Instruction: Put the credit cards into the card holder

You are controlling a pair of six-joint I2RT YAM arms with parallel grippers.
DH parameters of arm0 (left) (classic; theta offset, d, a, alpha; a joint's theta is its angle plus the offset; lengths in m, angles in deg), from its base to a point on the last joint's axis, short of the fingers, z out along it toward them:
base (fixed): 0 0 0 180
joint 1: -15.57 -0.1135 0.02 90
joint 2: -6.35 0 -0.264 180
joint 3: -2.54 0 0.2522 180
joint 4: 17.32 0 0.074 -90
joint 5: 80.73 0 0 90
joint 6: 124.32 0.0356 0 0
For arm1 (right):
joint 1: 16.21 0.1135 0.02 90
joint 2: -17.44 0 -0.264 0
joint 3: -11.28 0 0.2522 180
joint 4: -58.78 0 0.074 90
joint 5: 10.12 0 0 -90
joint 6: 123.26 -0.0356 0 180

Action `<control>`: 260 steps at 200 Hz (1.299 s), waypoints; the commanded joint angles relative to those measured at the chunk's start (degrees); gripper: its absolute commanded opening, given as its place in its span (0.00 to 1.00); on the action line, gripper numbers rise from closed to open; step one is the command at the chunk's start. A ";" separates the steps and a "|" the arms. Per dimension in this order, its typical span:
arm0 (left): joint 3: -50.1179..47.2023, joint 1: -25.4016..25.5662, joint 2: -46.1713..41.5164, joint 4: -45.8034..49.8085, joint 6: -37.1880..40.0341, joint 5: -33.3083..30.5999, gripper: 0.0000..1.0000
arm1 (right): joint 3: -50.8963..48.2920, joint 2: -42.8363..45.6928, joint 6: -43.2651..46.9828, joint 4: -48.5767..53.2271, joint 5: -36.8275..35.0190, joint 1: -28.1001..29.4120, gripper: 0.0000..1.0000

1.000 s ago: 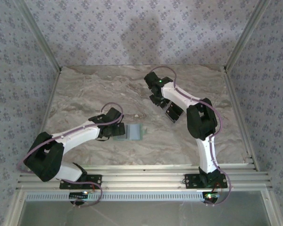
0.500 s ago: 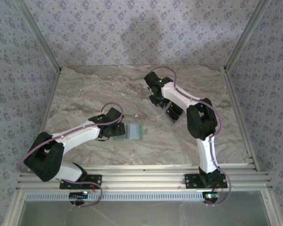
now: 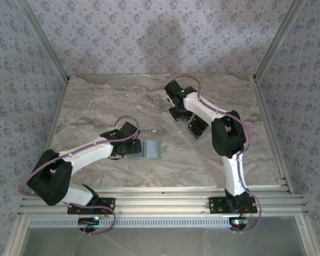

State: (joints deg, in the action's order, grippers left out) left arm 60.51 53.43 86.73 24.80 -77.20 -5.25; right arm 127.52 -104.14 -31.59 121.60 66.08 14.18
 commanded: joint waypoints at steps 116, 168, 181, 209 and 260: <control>5.66 -0.51 -0.67 4.77 4.28 -3.05 1.00 | 6.47 11.01 -2.73 4.62 0.28 4.16 0.00; 5.26 -0.19 -0.85 6.05 6.57 -3.56 1.00 | -14.21 25.41 -20.32 -11.62 20.79 3.98 0.00; 4.69 -0.16 -0.75 5.84 6.51 -3.55 1.00 | -21.00 28.89 -24.73 -18.32 25.00 3.69 0.00; 3.06 0.04 -0.24 4.75 6.15 -3.59 1.00 | -35.45 34.23 -35.14 -33.23 31.74 4.86 0.00; 0.84 0.68 1.82 1.64 5.59 -3.48 1.00 | -51.65 36.81 -48.55 -52.56 31.04 11.07 0.00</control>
State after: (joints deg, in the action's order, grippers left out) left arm 62.28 53.54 87.19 27.75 -71.84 -7.94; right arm 80.44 -69.43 -70.52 83.22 95.83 22.34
